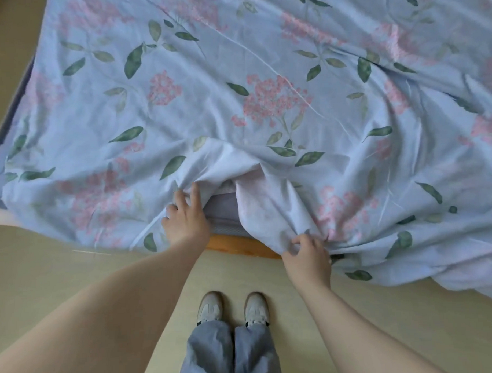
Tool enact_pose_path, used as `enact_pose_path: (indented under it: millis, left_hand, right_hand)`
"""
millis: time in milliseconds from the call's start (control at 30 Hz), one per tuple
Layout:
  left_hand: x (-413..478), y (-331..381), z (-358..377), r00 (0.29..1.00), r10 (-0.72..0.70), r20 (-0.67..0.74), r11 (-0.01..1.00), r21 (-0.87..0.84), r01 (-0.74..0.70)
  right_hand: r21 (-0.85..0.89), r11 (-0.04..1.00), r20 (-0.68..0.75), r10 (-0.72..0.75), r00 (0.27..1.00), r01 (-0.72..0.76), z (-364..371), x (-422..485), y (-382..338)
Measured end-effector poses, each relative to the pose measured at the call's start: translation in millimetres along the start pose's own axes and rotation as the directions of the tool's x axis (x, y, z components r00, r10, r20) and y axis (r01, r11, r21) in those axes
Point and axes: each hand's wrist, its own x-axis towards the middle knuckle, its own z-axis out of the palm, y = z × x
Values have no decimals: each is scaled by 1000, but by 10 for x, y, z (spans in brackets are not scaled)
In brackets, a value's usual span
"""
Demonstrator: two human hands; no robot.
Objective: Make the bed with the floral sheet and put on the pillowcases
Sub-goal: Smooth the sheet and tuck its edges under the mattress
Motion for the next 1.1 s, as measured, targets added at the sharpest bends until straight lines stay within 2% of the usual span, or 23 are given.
enact_pose_path:
  millis: [67, 133, 233, 367, 433, 500, 567, 600, 667, 733, 767, 833, 900, 967, 1033, 1067, 1100]
  left_hand:
    - [93, -179, -58, 1000, -5, 3, 999, 49, 5]
    - [188, -351, -170, 999, 24, 25, 1000, -1, -24]
    - [293, -612, -393, 991, 80, 105, 965, -259, -51]
    - [379, -946, -756, 955, 181, 236, 823, -568, -16]
    - [458, -1181, -969, 904, 287, 316, 757, -653, -13]
    - [491, -1353, -1130, 798, 389, 460, 701, -710, 68]
    - [510, -1574, -1260, 689, 458, 562, 687, -715, 126]
    - [514, -1633, -1301, 678, 466, 569, 682, -719, 135]
    - [579, -1832, -1364, 719, 453, 527, 662, -739, 124]
    - [665, -2035, -1394, 805, 401, 437, 669, -740, 69]
    - [724, -2186, -1396, 857, 359, 371, 719, -696, 1]
    - [840, -2479, -1361, 929, 258, 266, 865, -491, -100]
    - [943, -2782, -1293, 971, 129, 202, 930, -365, -47]
    - [992, -2998, -1256, 984, -54, 169, 931, -347, 111]
    - [1040, -3115, -1243, 947, -238, 215, 838, -448, 312]
    - [1086, -3169, -1193, 909, -301, 287, 721, -556, 414]
    - [1143, -3199, -1182, 870, -321, 375, 561, -665, 494]
  right_hand:
    - [2, 1000, -18, 9, 1000, -9, 63, -7, -48]
    - [53, 998, 28, 24, 999, -25, 145, -43, -167]
    - [132, 991, 242, -36, 970, 3, 340, -151, -545]
    - [215, 977, 409, -88, 909, -3, 654, -313, -1203]
    - [302, 952, 421, -86, 903, -50, 906, -441, -1616]
    - [438, 893, 415, -98, 904, -104, 1086, -610, -1986]
    - [595, 775, 412, -67, 909, -213, 1278, -831, -2364]
    - [658, 713, 394, -50, 918, -244, 1343, -917, -2480]
    - [788, 537, 375, -34, 927, -299, 1507, -1098, -2730]
    - [875, 338, 366, 10, 931, -347, 1670, -1178, -2886]
    - [897, 204, 387, 60, 920, -391, 1748, -1225, -2953]
    - [887, -39, 461, 79, 884, -459, 1852, -1300, -3011]
    - [857, -249, 465, -7, 885, -452, 1904, -1379, -3016]
    - [813, -357, 467, -73, 881, -461, 1927, -1473, -3006]
    - [798, -401, 450, -97, 887, -449, 1973, -1584, -2989]
    - [813, -415, 405, -101, 909, -409, 2050, -1628, -2957]
    - [831, -421, 356, -98, 929, -363, 2102, -1652, -2943]
